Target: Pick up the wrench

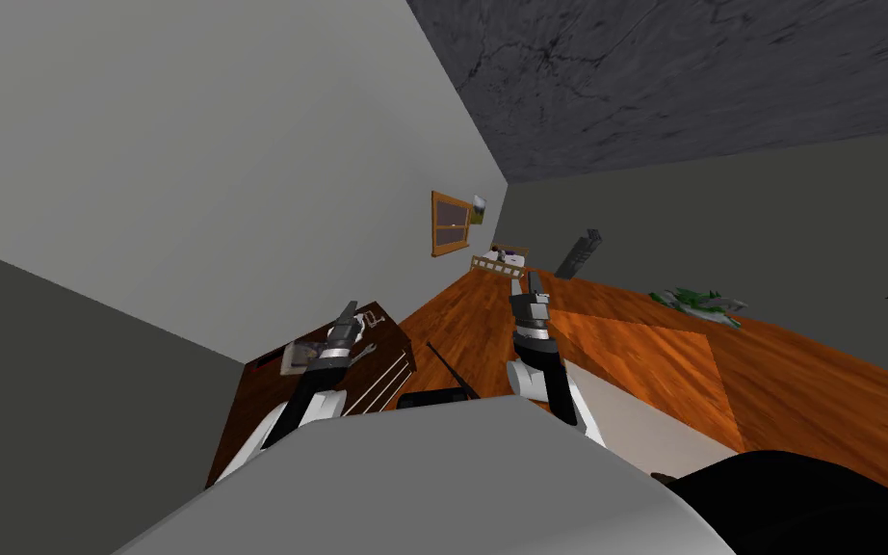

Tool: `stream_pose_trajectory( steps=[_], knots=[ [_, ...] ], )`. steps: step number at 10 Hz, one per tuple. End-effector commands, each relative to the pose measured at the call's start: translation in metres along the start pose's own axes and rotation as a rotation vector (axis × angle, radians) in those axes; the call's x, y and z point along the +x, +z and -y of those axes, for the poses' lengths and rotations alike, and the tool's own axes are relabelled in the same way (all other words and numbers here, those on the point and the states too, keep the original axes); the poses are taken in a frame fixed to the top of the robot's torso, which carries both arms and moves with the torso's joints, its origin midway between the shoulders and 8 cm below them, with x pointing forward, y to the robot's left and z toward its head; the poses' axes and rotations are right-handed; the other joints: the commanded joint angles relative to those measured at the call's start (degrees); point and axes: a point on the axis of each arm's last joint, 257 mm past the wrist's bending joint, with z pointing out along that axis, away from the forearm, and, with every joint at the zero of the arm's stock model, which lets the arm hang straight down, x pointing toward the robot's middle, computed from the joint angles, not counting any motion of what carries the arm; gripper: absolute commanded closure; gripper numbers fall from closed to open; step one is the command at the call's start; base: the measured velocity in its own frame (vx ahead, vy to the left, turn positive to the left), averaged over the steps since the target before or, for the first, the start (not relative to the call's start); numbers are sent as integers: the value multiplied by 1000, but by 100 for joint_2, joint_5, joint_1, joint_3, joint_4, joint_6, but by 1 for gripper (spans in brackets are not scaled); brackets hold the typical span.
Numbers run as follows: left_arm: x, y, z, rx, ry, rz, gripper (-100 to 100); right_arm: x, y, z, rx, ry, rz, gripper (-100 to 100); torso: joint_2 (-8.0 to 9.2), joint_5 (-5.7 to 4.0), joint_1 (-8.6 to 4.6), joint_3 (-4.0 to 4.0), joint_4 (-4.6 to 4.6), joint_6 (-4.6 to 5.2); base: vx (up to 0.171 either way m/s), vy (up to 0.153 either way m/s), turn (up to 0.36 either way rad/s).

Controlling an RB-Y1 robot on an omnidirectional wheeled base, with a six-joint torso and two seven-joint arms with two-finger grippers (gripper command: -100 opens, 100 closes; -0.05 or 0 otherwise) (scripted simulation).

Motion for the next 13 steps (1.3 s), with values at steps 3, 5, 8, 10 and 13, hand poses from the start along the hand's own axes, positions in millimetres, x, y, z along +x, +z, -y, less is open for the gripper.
stream_pose_trajectory(
  steps=[3, 5, 8, 10, 13],
  knots=[
    [-4, -10, -58, -157, -40, -13, -100, 0, 0, 0, 0, 0, 0, 0, 0, -1, -6, 0, 0, -2, 8, 29, -143],
    [-16, -20, -101, -272, -79, -8, -100, 0, 0, 0, 0, 0, 0, 0, -3, -1, -6, -1, 0, 1, 13, 36, -259],
    [-31, -40, -155, -422, -128, 16, -100, 0, 0, 0, 0, 0, 0, 0, -3, -1, -4, -2, 0, 1, 6, 35, -205],
    [-42, -56, -188, -515, -155, 37, -100, 0, 0, 0, 0, 0, 0, 0, 0, 0, -2, 0, 0, -5, 3, 33, -114],
    [-52, -73, -217, -604, -184, 64, -100, 0, 0, 0, 0, 0, 0, 0, -2, -2, -8, -1, 0, -1, 5, 22, -133]
  ],
)
